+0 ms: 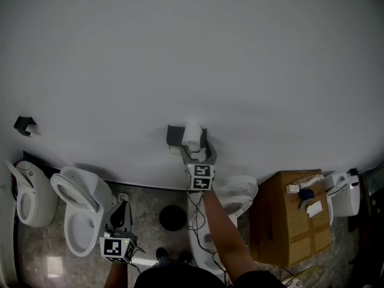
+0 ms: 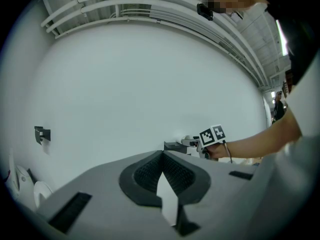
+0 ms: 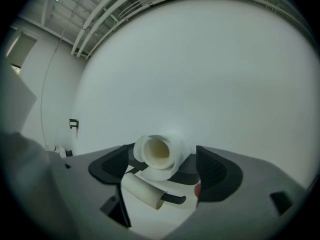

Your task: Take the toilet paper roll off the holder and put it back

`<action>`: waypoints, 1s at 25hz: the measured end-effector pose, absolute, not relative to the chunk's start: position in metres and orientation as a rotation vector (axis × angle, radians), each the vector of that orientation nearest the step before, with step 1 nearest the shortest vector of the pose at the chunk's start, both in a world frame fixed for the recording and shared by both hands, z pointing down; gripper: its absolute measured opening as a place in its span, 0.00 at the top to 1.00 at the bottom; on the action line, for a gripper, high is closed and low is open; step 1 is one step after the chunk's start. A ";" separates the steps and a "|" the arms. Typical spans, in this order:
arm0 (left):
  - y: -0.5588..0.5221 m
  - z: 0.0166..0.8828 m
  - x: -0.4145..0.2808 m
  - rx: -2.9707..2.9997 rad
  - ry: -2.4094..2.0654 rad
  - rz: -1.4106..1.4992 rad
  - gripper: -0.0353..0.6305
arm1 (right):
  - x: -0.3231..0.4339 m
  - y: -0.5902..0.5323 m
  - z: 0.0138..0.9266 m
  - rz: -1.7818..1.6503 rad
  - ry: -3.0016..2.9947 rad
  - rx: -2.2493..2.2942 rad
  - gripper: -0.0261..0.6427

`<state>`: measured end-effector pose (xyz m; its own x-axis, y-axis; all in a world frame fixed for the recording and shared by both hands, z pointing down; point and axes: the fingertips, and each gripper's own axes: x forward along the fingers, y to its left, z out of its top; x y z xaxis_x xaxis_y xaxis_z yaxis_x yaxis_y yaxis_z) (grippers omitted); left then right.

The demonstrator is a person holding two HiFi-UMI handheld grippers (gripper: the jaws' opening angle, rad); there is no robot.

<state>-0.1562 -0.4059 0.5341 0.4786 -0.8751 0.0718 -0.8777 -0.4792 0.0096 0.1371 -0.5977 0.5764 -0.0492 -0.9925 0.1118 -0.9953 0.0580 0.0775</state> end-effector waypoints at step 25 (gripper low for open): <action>-0.412 0.532 -0.162 2.647 -1.592 0.059 0.94 | 0.133 -0.603 0.583 0.008 -2.174 2.026 0.64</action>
<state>-0.1618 -0.4117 0.5317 0.4687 -0.8814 0.0593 -0.8833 -0.4681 0.0247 0.1329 -0.6033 0.5829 -0.0627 -0.9898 0.1276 -0.9908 0.0771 0.1115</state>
